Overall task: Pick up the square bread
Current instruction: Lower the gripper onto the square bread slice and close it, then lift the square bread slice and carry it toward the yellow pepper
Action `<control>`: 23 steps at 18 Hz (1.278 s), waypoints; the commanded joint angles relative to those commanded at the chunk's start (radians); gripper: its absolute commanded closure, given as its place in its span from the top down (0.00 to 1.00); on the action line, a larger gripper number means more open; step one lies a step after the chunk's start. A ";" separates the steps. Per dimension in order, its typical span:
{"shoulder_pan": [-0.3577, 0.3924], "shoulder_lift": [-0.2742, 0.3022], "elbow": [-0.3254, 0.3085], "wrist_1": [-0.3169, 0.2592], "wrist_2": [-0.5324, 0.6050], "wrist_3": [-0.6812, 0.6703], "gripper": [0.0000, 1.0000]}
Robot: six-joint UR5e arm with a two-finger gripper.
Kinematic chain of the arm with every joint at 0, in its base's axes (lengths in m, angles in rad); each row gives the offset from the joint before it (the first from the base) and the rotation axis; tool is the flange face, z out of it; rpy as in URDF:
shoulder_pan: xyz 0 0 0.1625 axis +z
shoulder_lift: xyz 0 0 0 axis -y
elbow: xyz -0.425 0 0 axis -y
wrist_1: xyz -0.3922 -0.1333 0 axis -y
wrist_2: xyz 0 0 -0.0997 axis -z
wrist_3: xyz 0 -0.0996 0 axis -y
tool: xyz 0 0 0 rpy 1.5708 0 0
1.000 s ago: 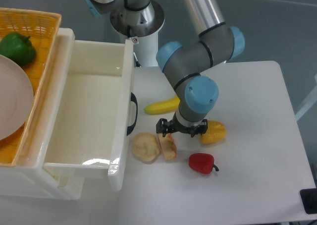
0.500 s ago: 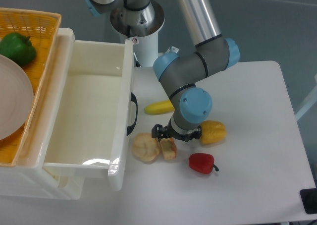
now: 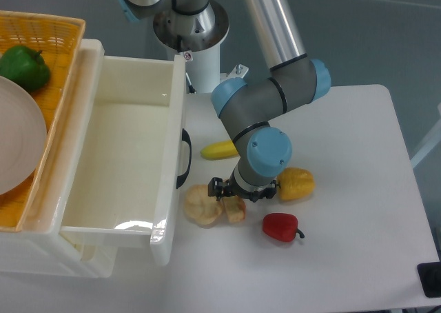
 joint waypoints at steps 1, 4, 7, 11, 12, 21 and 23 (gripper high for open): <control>0.000 0.000 0.002 0.000 0.000 0.000 0.91; 0.000 0.000 0.002 0.000 0.002 0.000 0.68; 0.000 0.000 0.002 -0.002 0.002 0.000 0.35; 0.000 0.005 0.003 -0.002 0.002 0.000 0.11; 0.000 0.005 0.005 -0.002 0.002 0.000 0.08; 0.018 0.081 0.072 -0.011 0.009 0.110 0.04; 0.032 0.116 0.075 -0.012 0.011 0.182 0.04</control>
